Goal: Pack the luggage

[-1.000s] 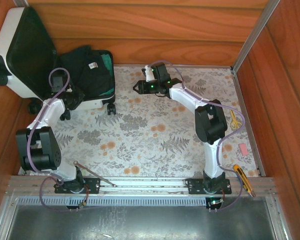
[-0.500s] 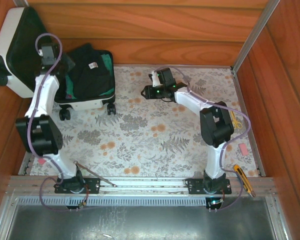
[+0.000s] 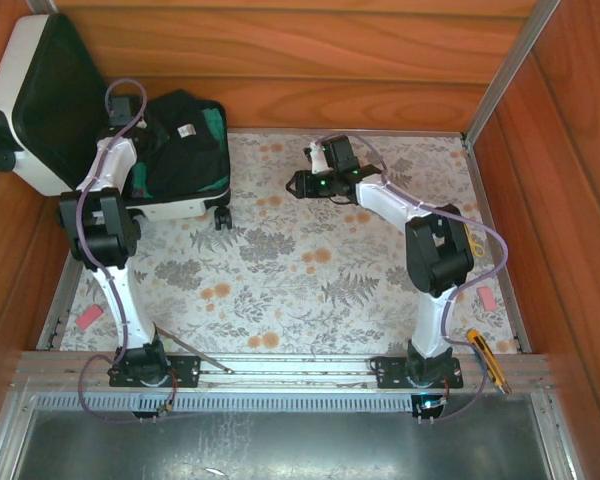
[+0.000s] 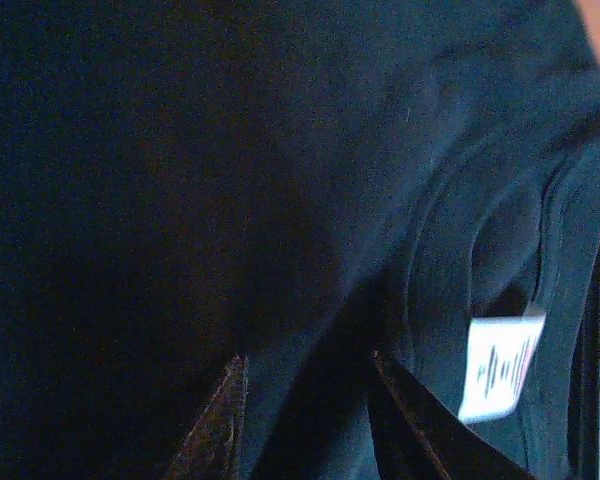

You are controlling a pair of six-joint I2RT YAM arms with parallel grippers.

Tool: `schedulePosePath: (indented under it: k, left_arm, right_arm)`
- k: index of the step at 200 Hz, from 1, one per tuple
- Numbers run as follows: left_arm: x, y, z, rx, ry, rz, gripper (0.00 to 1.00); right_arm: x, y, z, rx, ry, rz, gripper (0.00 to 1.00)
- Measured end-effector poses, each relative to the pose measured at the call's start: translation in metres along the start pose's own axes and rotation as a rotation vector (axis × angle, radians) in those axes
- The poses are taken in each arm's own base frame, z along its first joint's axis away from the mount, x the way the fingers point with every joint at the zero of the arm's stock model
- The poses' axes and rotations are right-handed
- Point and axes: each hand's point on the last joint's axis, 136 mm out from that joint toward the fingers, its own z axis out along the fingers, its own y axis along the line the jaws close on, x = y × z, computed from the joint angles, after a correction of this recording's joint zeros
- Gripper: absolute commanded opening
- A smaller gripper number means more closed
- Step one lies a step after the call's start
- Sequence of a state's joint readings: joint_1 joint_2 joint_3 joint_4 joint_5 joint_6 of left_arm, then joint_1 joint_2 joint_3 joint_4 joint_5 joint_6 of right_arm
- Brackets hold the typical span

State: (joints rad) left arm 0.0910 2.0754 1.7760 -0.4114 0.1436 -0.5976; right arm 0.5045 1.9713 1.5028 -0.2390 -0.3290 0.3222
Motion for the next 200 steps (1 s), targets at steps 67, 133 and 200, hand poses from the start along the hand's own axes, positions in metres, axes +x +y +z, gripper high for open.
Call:
schedulePosePath:
  k: [67,133,200]
  left_arm:
    - [0.040,0.014,-0.084,-0.004,-0.050,0.009,0.43]
    - [0.049,0.013,-0.081,0.065,-0.005,-0.028,0.33]
    - [0.113,-0.065,-0.047,0.219,0.194,0.079,0.12]
  right_arm:
    - [-0.050,0.083,0.042,-0.226,-0.087,-0.023,0.63]
    - [-0.038,0.141,0.081,-0.325,-0.089,-0.071,0.55]
    - [-0.029,0.098,0.066,-0.147,-0.112,-0.115,0.52]
